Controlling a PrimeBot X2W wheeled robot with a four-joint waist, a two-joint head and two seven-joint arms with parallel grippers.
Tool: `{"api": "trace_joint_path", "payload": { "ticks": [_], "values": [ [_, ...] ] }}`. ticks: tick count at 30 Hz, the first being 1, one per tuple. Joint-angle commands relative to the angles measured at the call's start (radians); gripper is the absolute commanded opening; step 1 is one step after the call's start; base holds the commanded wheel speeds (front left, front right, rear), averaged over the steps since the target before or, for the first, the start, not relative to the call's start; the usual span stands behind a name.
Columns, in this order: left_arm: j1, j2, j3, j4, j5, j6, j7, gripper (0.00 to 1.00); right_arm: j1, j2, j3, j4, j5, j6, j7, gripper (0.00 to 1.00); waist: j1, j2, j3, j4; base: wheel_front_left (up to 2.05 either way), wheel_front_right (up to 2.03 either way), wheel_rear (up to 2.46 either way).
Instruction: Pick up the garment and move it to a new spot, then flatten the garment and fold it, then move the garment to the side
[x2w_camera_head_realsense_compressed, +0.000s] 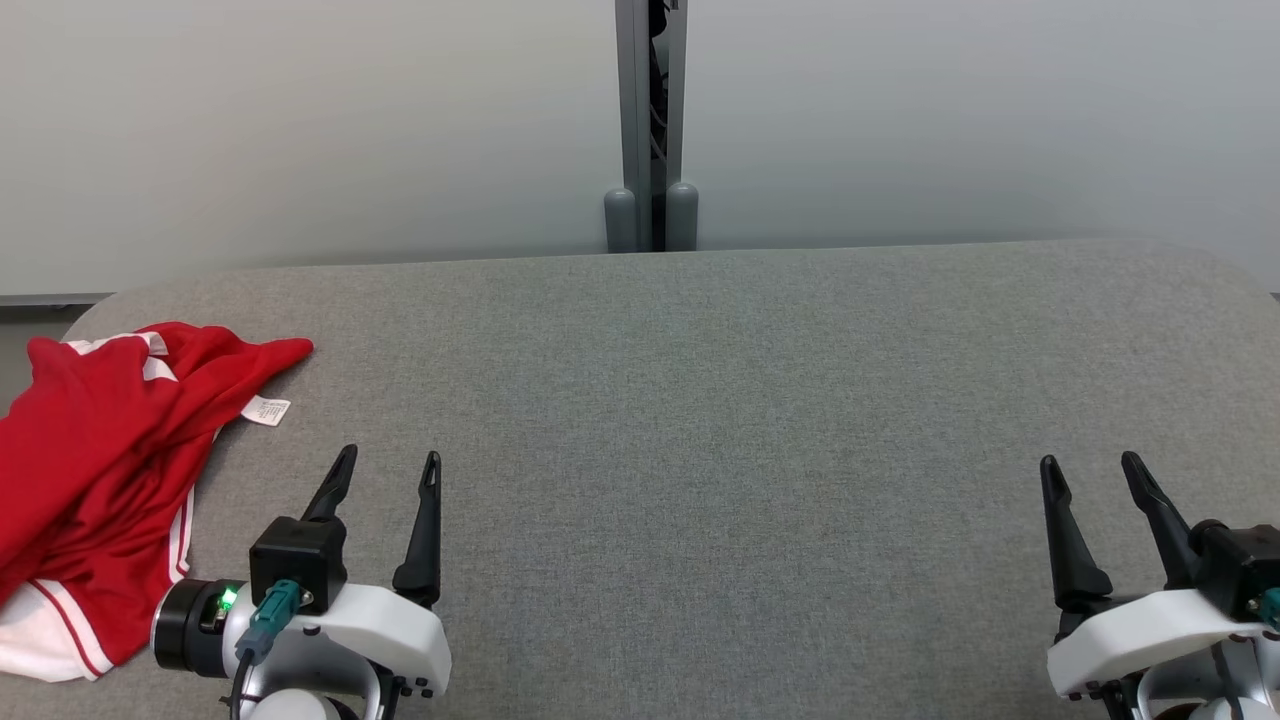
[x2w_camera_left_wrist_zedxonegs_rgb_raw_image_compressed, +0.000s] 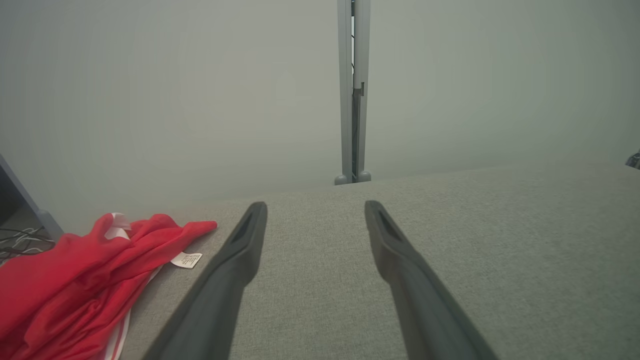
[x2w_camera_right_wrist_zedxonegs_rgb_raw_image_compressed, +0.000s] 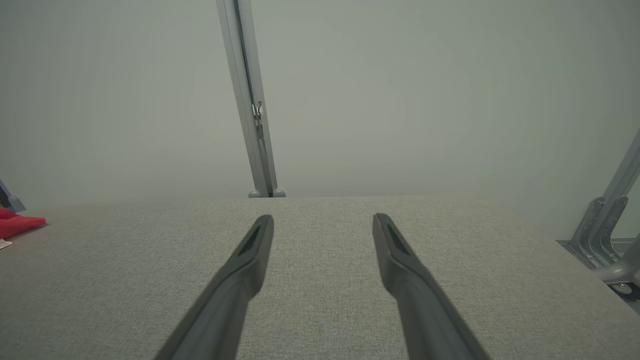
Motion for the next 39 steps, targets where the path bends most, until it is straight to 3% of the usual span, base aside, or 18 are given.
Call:
{"api": "trace_joint_path", "payload": {
  "ticks": [1,25,31,39],
  "values": [
    [-0.001,0.004,0.0,0.001,0.0,0.001,-0.001,1.0,0.007,-0.006,-0.003,0.006,0.009,0.002,-0.003,1.0,0.0,0.0,0.0,0.001,0.0,0.0,0.0],
    [-0.013,0.011,-0.016,0.004,-0.03,0.01,0.005,1.0,0.005,-0.005,0.001,0.02,0.031,0.002,-0.014,1.0,0.0,0.0,0.004,0.013,0.0,0.0,0.0],
    [-0.03,0.01,-0.012,0.009,-0.038,0.012,-0.003,1.0,-0.001,-0.005,0.018,0.009,0.032,0.002,-0.007,1.0,0.0,0.0,0.013,0.072,0.0,0.0,0.0],
    [-0.054,0.009,-0.003,0.015,-0.057,0.02,-0.021,1.0,-0.023,-0.005,0.058,-0.008,0.027,0.002,0.003,1.0,0.0,0.0,0.041,0.219,0.0,0.0,0.0]
  ]
}}
